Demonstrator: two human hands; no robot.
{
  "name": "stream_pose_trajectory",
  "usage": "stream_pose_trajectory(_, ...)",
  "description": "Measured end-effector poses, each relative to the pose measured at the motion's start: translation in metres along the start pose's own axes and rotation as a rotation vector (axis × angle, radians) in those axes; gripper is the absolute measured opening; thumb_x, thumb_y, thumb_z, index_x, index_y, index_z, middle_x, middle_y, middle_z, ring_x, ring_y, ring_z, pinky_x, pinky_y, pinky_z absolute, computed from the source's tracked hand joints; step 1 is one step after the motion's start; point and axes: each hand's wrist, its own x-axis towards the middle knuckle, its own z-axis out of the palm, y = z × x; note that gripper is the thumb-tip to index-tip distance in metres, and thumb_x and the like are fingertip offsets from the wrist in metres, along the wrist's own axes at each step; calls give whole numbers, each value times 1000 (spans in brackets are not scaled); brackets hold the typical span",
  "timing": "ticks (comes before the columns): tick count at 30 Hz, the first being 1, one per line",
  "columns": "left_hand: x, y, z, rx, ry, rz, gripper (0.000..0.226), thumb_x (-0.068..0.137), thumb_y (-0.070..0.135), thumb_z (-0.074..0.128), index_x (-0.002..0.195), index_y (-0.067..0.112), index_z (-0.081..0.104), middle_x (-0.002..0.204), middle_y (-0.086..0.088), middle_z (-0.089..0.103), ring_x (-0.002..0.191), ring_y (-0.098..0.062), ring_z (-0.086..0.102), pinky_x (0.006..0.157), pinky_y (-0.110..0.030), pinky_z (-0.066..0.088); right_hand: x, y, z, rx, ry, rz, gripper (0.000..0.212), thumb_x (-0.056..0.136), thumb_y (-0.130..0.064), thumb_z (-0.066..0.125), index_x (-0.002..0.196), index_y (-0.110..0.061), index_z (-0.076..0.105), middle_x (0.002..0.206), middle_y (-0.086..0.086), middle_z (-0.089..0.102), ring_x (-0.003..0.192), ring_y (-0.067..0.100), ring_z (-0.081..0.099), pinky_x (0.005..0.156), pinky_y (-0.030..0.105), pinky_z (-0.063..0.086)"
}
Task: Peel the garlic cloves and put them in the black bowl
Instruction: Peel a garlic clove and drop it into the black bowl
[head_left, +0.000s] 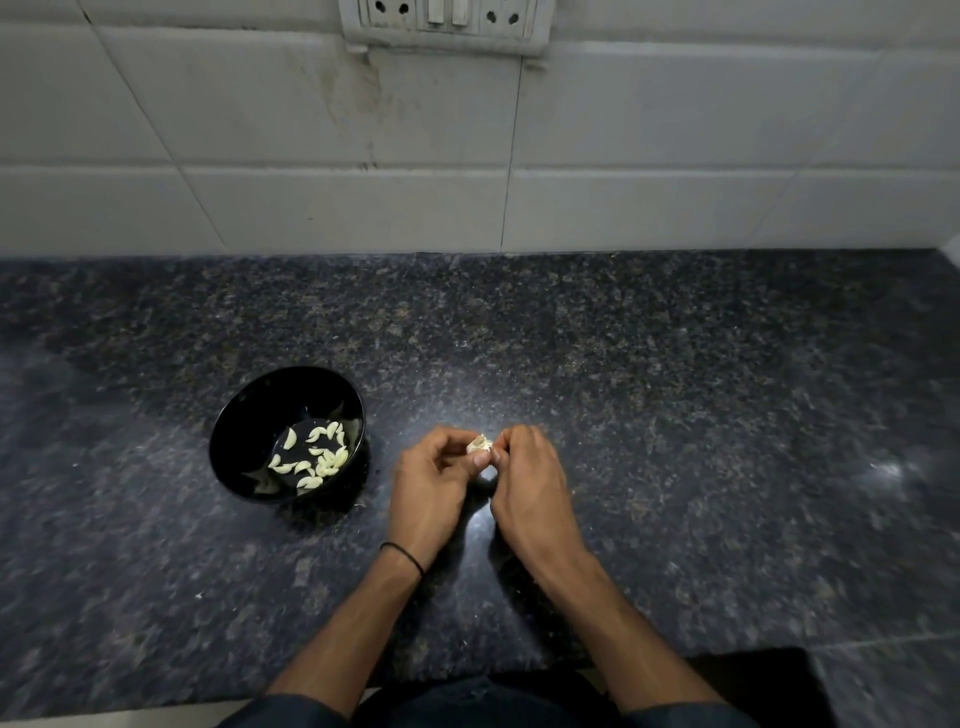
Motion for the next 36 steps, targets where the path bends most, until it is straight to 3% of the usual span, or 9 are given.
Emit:
stream_pose_trajectory(4, -1, 0, -4, 179, -13, 93, 14, 85, 8, 76, 93, 20, 74, 83, 7, 76, 79, -7, 72, 76, -20, 56, 0, -3, -1, -103, -70, -7, 12, 96, -7, 47, 97, -19, 45, 99, -4, 46, 93, 14, 41, 74, 24, 32)
stream_pose_trajectory(11, -2, 0, -7, 368, -34, 190, 10, 86, 12, 75, 89, 22, 75, 79, 12, 74, 77, 0, 69, 77, -19, 55, 1, -4, 3, -180, -153, -11, 19, 96, -5, 48, 113, -12, 47, 117, 7, 51, 108, 21, 44, 82, 27, 38)
stream_pose_trajectory(14, 1, -1, -8, 529, -35, 269, 9, 87, 15, 73, 94, 21, 75, 88, 8, 74, 84, -7, 68, 82, -22, 52, 2, -4, 5, -246, -195, 9, 31, 93, -4, 54, 120, -13, 45, 123, 9, 48, 116, 25, 43, 91, 32, 42)
stream_pose_trajectory(17, 3, 0, -8, 695, -61, 353, 8, 89, 16, 68, 95, 17, 73, 89, 1, 71, 84, -16, 65, 77, -22, 45, 4, -2, 7, -277, -206, 13, 37, 90, -4, 56, 123, -14, 42, 125, 9, 46, 116, 25, 43, 94, 33, 44)
stream_pose_trajectory(22, 5, 3, -4, 840, -133, 419, 10, 94, 16, 57, 93, 12, 66, 87, -4, 60, 80, -23, 60, 69, -33, 45, 6, 0, 11, -301, -158, 27, 27, 96, -8, 48, 121, -16, 42, 123, 9, 47, 114, 25, 43, 94, 35, 43)
stream_pose_trajectory(26, 5, 6, 2, 906, -145, 416, 13, 94, 19, 53, 88, 12, 62, 86, -3, 55, 79, -23, 58, 65, -26, 35, 9, 3, 12, -328, -132, 47, 26, 98, -10, 47, 123, -15, 42, 124, 11, 49, 116, 26, 44, 96, 36, 44)
stream_pose_trajectory(30, 8, 9, -3, 952, -105, 352, 15, 96, 22, 53, 95, 11, 64, 94, -7, 58, 87, -28, 59, 70, -30, 35, 11, 13, 7, -310, -95, 170, 37, 90, 3, 52, 124, -10, 43, 128, 15, 50, 118, 30, 47, 97, 37, 45)
stream_pose_trajectory(34, 14, 2, -7, 907, -106, 308, 15, 97, 20, 53, 99, 11, 66, 95, -7, 58, 89, -28, 59, 71, -30, 36, 7, 21, 13, -177, -39, 141, 20, 97, 0, 45, 115, -9, 46, 117, 13, 57, 106, 28, 54, 86, 34, 45)
stream_pose_trajectory(36, 19, -7, -7, 851, -113, 283, 17, 98, 19, 53, 101, 11, 68, 97, -8, 58, 90, -28, 59, 76, -32, 41, 4, 21, 16, -82, -6, 99, 21, 102, -6, 43, 122, -10, 49, 120, 10, 57, 109, 26, 54, 89, 34, 45)
